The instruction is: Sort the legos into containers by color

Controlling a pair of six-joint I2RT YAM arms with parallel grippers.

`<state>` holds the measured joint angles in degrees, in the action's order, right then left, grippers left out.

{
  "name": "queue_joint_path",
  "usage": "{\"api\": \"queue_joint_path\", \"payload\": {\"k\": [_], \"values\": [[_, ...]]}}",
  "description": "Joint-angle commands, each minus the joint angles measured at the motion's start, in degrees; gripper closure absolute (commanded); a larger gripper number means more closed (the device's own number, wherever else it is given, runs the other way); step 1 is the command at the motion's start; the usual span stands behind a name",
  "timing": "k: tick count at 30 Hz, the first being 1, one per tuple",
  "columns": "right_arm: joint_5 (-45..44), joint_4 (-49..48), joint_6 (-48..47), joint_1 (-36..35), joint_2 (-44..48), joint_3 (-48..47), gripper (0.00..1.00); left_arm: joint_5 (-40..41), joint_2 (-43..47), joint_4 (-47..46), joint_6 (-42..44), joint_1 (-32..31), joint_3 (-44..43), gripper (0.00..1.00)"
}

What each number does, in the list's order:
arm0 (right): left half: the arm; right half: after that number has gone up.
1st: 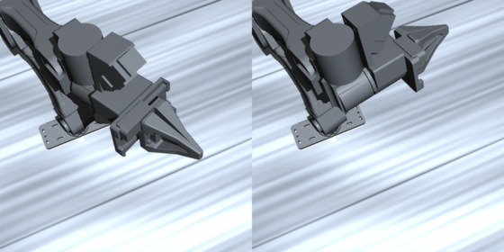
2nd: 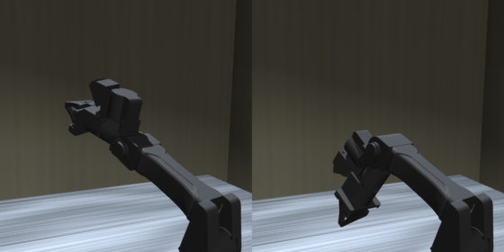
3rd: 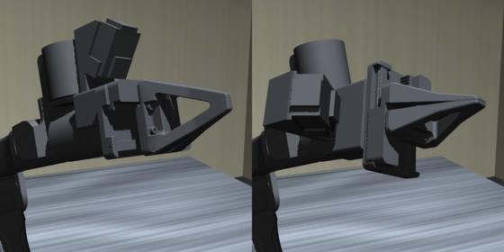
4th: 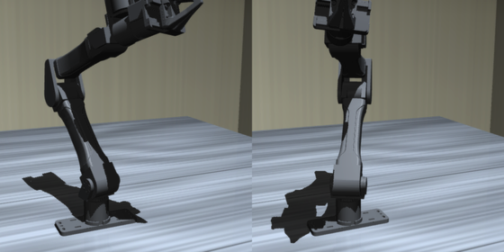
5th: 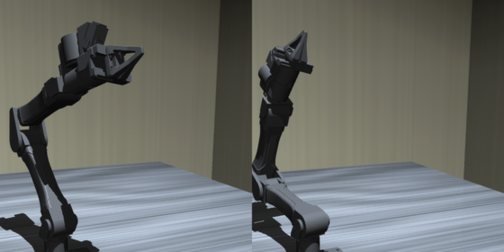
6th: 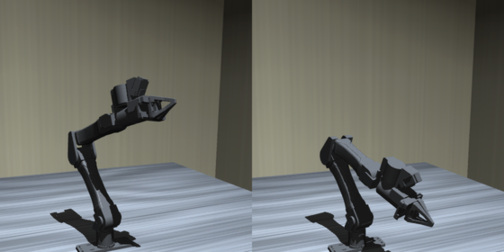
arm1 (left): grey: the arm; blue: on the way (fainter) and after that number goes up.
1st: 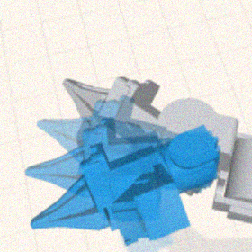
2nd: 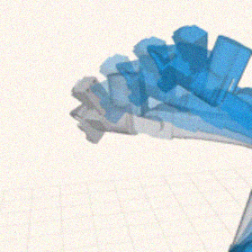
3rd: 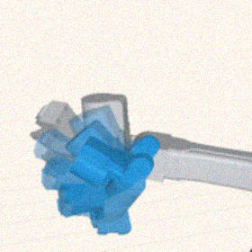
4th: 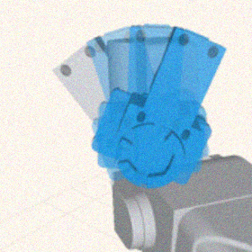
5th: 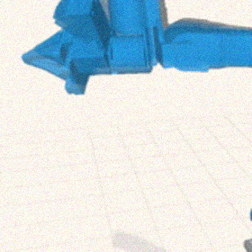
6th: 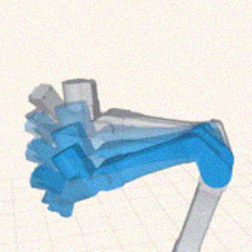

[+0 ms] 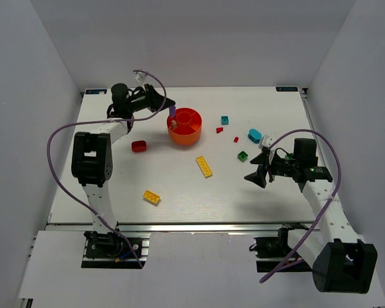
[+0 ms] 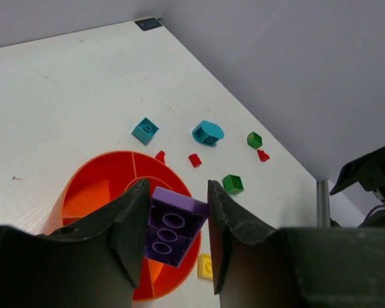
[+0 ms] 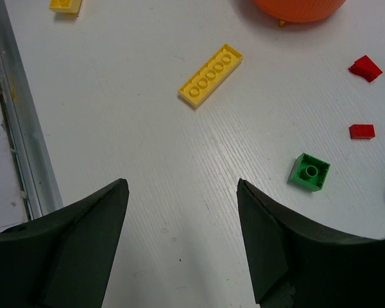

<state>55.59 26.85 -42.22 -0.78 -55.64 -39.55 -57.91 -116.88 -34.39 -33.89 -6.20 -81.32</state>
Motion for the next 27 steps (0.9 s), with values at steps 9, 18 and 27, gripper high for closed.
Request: {"api": "queue_joint_path", "payload": {"k": [9,18,27], "values": [[-0.05,-1.63,0.03,0.07,-1.4,-0.62,0.26,-6.51,-3.53,-4.37,-3.02,1.63,-0.86,0.94],[-0.22,-1.71,0.29,0.07,-1.67,-0.53,0.26,-5.11,-5.9,-2.09,-2.41,1.63,-1.47,0.71],[-0.05,-1.63,0.2,0.16,-1.41,-0.44,0.26,-3.53,-6.61,3.28,0.58,1.63,-3.49,0.36]]}}
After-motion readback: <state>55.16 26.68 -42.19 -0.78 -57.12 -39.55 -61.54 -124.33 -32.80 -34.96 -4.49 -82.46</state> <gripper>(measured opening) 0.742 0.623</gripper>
